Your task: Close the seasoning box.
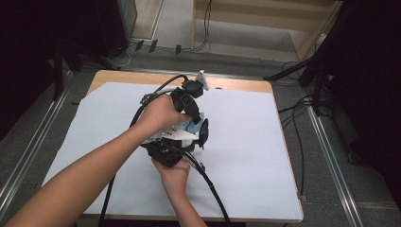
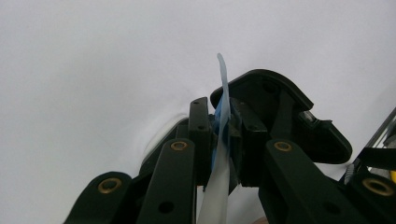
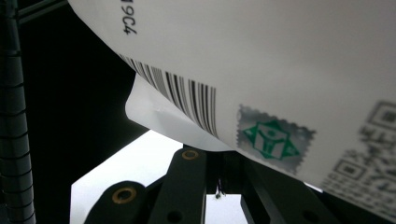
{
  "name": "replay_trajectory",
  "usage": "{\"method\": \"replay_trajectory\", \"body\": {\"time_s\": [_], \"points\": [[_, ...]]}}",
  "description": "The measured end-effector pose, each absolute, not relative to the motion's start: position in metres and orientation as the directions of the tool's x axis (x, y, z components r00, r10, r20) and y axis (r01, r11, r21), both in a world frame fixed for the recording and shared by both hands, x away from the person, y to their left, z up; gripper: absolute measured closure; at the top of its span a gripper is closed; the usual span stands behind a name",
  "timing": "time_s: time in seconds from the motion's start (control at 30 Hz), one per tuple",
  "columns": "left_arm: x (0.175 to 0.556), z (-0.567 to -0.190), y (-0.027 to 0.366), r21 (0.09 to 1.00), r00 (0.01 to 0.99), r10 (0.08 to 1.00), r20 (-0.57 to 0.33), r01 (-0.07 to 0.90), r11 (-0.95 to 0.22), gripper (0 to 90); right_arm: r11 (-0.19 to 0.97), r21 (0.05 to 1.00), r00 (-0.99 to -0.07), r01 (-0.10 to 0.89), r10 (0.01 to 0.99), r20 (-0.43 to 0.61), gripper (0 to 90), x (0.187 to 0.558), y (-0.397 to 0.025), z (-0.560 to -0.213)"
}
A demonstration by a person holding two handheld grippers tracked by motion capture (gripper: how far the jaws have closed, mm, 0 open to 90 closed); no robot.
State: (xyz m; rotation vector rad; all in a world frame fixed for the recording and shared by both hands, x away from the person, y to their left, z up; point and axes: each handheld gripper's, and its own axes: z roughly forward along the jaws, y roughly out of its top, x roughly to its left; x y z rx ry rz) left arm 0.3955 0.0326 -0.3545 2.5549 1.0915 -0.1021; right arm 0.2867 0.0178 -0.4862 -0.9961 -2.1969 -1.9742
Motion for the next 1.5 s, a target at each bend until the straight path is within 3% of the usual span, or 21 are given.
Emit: {"method": "replay_trajectory", "body": {"time_s": [0.43, 1.5], "points": [[0.3941, -0.3527, 0.0336, 0.297, 0.708, 0.681, -0.184, 0.701, -0.648, 86.9, -0.008, 0.885, -0.795, 0.466, 0.435, 0.422, 89.9, 0.2864, 0.0181, -0.4863], [0.3963, -0.3522, 0.0282, 0.293, 0.701, 0.69, -0.181, 0.708, -0.643, 86.1, -0.023, 0.888, -0.795, 0.459, 0.436, 0.422, 89.8, 0.2858, 0.0156, -0.4831]]}}
